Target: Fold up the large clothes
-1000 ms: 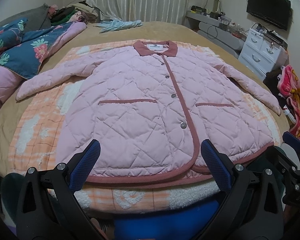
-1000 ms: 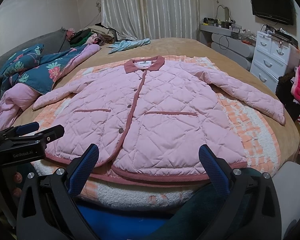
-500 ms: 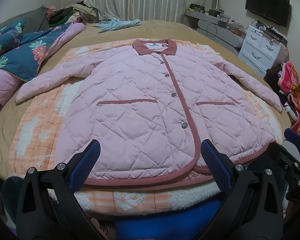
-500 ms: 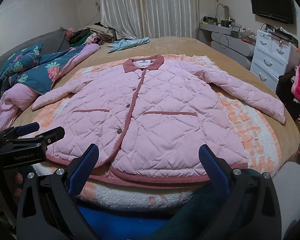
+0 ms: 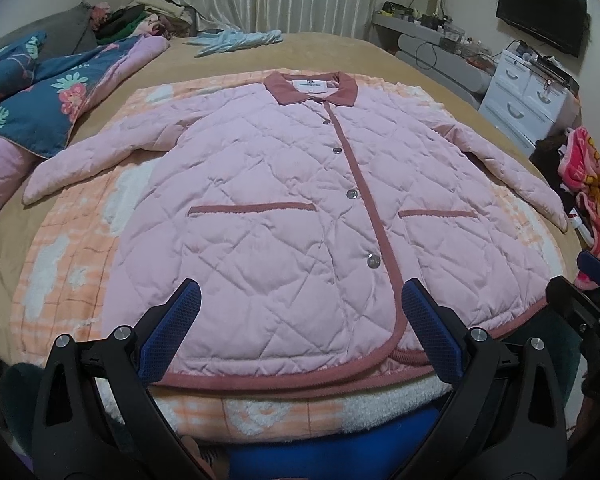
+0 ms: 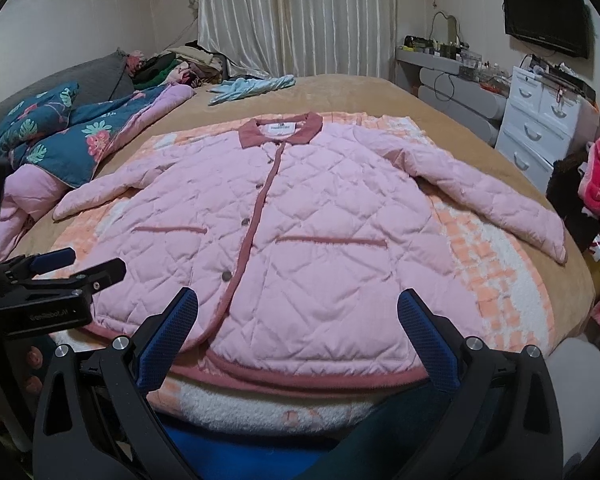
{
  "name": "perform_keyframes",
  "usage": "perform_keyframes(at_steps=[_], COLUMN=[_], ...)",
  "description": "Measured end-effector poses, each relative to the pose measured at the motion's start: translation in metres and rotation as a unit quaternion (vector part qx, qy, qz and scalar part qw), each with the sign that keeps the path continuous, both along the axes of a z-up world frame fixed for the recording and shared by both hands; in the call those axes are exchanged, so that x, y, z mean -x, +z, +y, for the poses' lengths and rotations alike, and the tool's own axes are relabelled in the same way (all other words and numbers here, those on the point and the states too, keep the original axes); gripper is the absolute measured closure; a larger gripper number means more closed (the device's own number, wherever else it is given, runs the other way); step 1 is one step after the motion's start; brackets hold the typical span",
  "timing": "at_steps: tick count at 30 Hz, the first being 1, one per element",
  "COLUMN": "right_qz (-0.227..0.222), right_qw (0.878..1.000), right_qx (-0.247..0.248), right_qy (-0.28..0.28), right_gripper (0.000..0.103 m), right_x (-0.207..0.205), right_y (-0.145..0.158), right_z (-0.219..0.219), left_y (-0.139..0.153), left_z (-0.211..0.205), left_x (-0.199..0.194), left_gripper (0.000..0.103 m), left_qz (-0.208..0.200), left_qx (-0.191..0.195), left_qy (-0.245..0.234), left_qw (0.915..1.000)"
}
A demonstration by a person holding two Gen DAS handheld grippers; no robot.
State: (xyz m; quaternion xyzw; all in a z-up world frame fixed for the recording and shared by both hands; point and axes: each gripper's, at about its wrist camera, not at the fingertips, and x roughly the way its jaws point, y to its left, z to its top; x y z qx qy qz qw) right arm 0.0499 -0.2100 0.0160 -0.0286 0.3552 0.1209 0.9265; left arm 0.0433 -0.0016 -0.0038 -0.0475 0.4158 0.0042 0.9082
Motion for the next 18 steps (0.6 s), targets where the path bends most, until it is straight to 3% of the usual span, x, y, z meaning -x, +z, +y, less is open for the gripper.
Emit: perform_keyframes(at_steps=[18], right_qz=[-0.001], right_qw=[1.0], right_qx=[-0.018], right_qy=[-0.02], right_gripper=[0.004], right_x=[-0.071], right_y=[0.028], right_z=[-0.016], left_y=[0.012], left_z=[-0.013], left_x=[-0.076], left_gripper=[0.009], left_qz=[0.002], left_qx=[0.01], left_qy=[-0.02], left_qw=[0.9997])
